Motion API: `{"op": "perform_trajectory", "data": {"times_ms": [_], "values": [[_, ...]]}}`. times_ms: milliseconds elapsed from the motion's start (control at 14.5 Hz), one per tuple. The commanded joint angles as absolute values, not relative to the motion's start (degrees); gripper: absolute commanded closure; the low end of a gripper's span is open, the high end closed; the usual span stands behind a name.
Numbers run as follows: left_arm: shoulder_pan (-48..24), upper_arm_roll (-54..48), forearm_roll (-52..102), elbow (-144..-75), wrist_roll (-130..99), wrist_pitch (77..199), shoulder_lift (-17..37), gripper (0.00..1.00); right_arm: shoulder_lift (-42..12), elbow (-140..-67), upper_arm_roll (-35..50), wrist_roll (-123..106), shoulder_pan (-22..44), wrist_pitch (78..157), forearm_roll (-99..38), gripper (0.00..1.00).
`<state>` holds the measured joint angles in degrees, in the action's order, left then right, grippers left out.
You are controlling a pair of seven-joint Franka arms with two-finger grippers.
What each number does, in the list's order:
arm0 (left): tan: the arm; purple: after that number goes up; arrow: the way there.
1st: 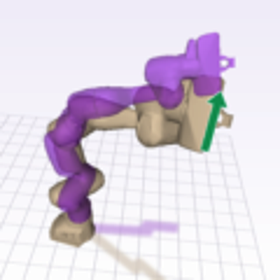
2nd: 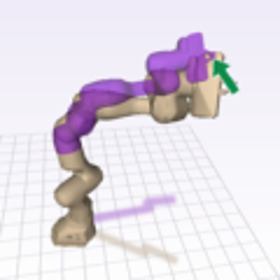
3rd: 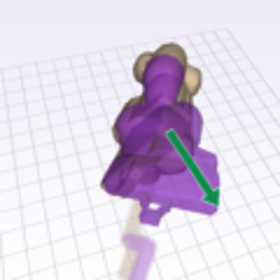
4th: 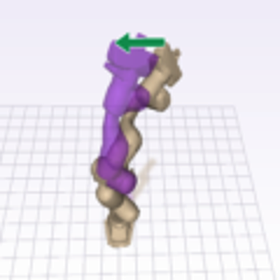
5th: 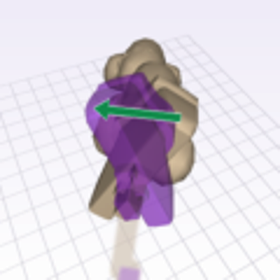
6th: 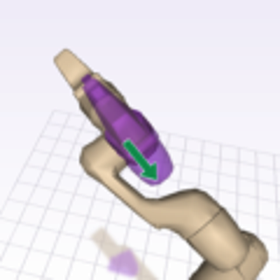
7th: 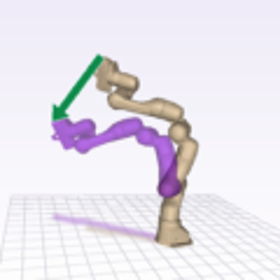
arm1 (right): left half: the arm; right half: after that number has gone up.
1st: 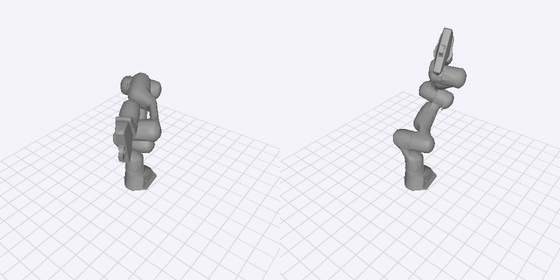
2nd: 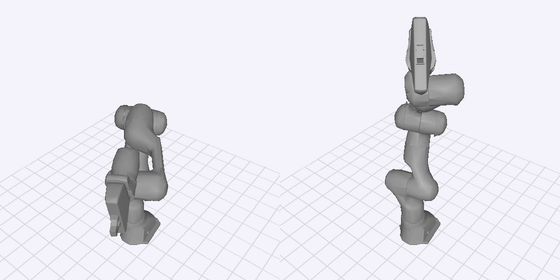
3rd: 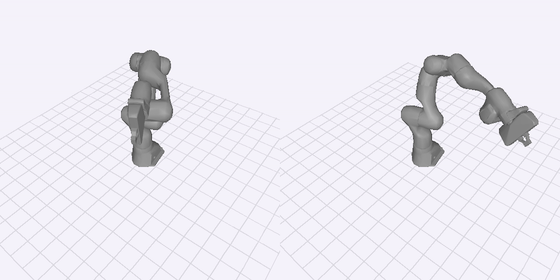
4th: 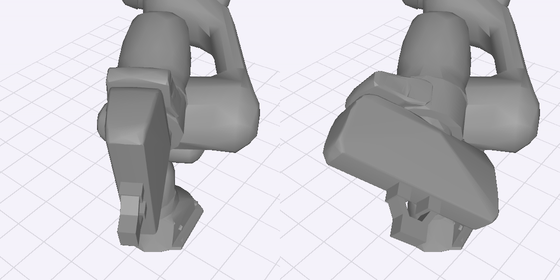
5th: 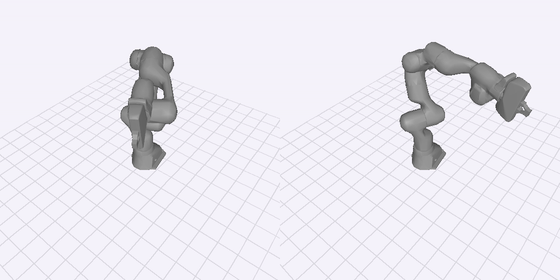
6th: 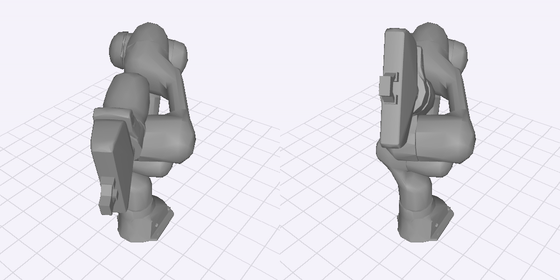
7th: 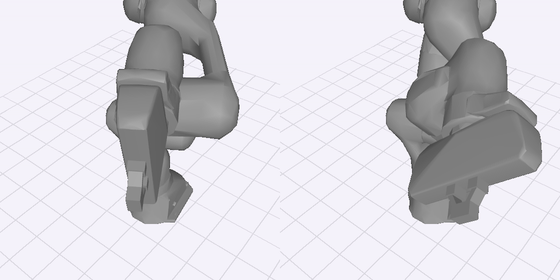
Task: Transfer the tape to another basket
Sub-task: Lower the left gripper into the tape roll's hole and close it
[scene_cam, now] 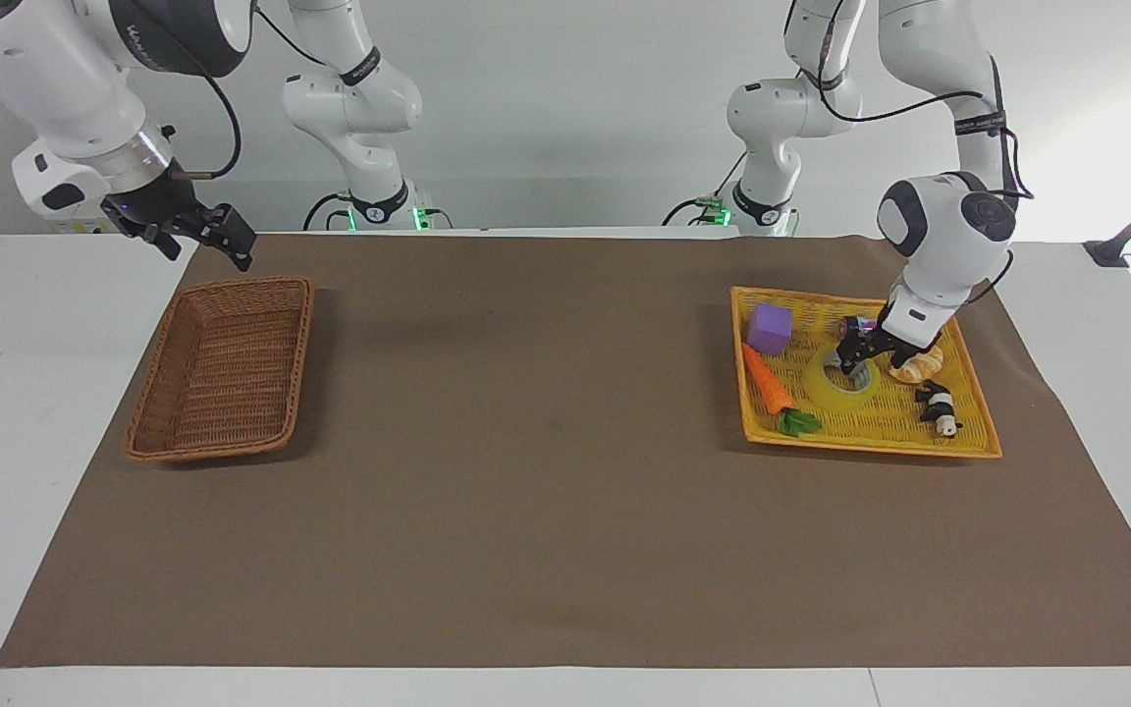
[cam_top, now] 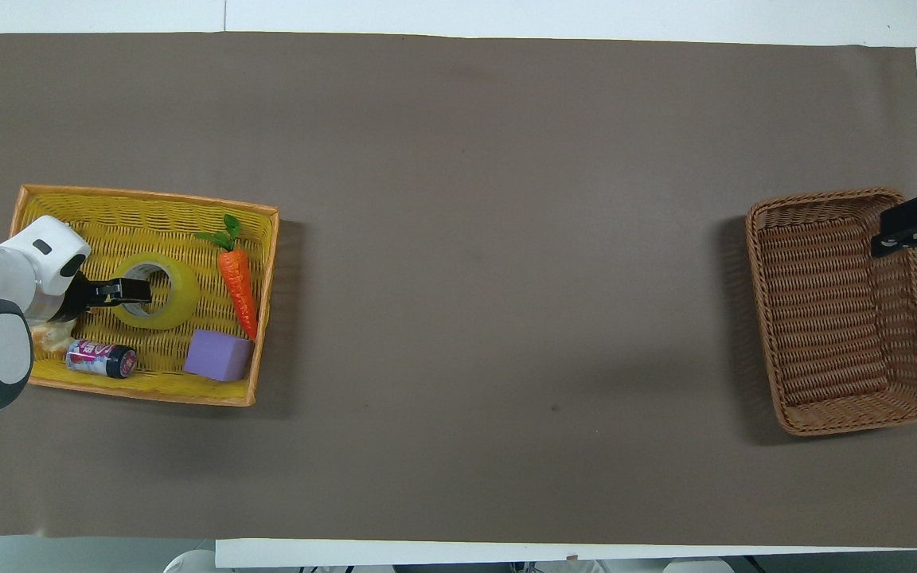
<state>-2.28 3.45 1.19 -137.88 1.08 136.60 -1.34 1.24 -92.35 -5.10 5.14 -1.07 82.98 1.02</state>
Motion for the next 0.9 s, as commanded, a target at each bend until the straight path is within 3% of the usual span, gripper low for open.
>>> {"op": "perform_trajectory", "data": {"times_ms": [0, 138, 207, 346, 415, 484, 830], "values": [[-2.8, 3.8, 0.3, -140.6, 0.9, 139.4, -1.1, 0.01, 2.3, -93.4, -4.8, 4.7, -1.4, 82.8, 1.1, 0.01], [-2.8, 3.8, 0.3, -141.4, 0.9, 140.0, -0.7, 0.05, 2.3, -93.4, -4.8, 4.7, -1.4, 82.8, 1.1, 0.01], [-2.8, 3.8, 0.3, -141.5, 1.0, 140.7, -0.3, 0.13, 2.3, -93.4, -4.8, 4.7, -1.4, 82.8, 1.1, 0.01], [-2.6, 3.8, 0.3, -141.3, 1.1, 140.7, -0.2, 0.65, 2.3, -93.4, -4.8, 4.7, -1.4, 82.8, 1.1, 0.01], [-2.3, 3.8, 0.3, -141.2, 1.1, 140.6, -0.2, 0.86, 2.3, -93.4, -4.8, 4.7, -1.4, 82.8, 1.1, 0.01], [-2.3, 3.8, 0.3, -140.7, 1.2, 140.4, -0.1, 1.00, 2.3, -93.4, -4.8, 4.7, -1.4, 82.8, 1.1, 0.01], [-2.8, 3.8, 0.3, -133.0, 1.3, 133.9, 1.7, 1.00, 2.3, -93.4, -4.8, 4.7, -1.4, 82.8, 1.1, 0.01]]}}
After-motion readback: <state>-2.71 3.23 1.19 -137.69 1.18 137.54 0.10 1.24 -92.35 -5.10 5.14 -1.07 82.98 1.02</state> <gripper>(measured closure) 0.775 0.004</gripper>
